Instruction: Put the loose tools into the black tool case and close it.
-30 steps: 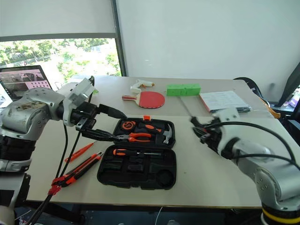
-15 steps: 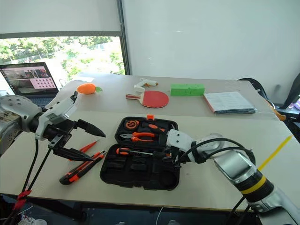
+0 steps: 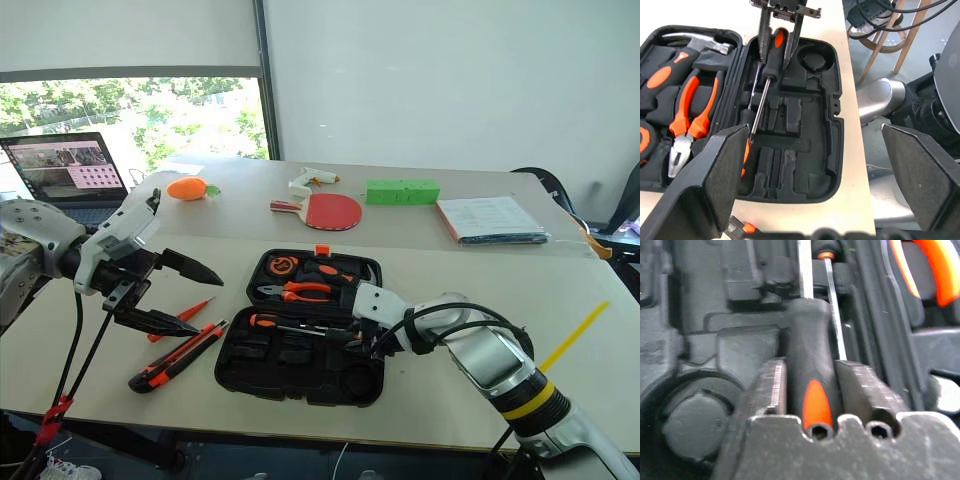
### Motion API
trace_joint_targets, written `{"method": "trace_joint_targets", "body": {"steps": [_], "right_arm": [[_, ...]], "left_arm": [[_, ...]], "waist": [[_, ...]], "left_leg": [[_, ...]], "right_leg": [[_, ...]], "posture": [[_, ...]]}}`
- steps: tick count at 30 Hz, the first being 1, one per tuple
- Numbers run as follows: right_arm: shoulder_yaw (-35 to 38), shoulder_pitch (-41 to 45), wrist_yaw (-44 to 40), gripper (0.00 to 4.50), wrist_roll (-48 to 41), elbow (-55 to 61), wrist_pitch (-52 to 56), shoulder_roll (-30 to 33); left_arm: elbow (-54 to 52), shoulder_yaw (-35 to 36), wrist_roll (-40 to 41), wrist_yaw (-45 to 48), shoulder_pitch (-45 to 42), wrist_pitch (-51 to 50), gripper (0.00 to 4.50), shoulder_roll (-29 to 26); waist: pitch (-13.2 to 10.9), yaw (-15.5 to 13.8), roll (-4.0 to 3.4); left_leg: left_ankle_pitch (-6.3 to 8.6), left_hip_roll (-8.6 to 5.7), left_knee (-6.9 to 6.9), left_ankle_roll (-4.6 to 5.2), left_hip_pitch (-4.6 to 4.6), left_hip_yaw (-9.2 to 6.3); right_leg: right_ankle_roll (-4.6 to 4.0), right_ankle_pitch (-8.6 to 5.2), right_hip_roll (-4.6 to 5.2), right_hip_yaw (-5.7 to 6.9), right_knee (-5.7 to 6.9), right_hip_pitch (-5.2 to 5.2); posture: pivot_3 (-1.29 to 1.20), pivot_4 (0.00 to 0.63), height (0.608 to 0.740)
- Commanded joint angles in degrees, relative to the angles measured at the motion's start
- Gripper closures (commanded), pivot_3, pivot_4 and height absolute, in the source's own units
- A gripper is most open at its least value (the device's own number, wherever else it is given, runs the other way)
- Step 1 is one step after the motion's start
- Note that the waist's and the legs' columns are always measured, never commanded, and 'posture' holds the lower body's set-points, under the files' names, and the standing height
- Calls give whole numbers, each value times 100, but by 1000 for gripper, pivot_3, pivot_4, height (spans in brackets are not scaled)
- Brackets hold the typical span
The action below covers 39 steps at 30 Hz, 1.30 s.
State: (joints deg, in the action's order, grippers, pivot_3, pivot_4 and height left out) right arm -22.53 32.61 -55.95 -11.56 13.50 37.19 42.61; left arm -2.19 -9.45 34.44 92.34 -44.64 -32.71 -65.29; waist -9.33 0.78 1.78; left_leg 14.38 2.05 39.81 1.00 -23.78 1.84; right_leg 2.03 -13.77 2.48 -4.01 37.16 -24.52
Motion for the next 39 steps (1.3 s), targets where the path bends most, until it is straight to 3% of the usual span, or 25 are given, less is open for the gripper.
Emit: {"method": "trace_joint_targets", "body": {"steps": [1,4,7,10,21,39], "right_arm": [[357,36,-39,1005,-348,375,365,-126],[500,78,-92,64,-469,569,566,-60],[590,105,-151,64,-573,710,703,13],[654,137,-165,754,-665,756,840,7],[313,195,45,4457,-343,280,696,-368],[-98,134,75,4457,3,29,612,-757]], "left_arm": [[-13,159,-3,16,-166,26,0,37],[48,126,-48,16,-229,52,0,122],[80,113,-65,16,-258,68,0,179],[68,112,-60,16,-244,77,0,192],[53,16,-76,16,-184,215,0,103],[17,20,-131,16,-155,206,0,98]], "waist": [[0,8,0],[-1,9,-1],[-1,4,-1],[-1,3,-1],[-1,6,-1],[0,25,-1]], "left_leg": [[0,0,0,0,0,0],[0,1,-1,0,0,0],[0,-1,1,0,0,0],[0,0,2,0,0,-1],[0,0,1,0,0,0],[0,1,1,0,2,-1]], "right_leg": [[0,0,0,0,0,0],[-1,0,-1,0,1,-1],[-1,0,1,0,1,-1],[0,0,1,0,1,1],[-1,1,0,0,3,-1],[-2,1,-1,0,4,0]], "posture": [[0,150,738],[0,150,738],[0,150,738],[0,150,738],[0,150,738],[0,150,738]]}}
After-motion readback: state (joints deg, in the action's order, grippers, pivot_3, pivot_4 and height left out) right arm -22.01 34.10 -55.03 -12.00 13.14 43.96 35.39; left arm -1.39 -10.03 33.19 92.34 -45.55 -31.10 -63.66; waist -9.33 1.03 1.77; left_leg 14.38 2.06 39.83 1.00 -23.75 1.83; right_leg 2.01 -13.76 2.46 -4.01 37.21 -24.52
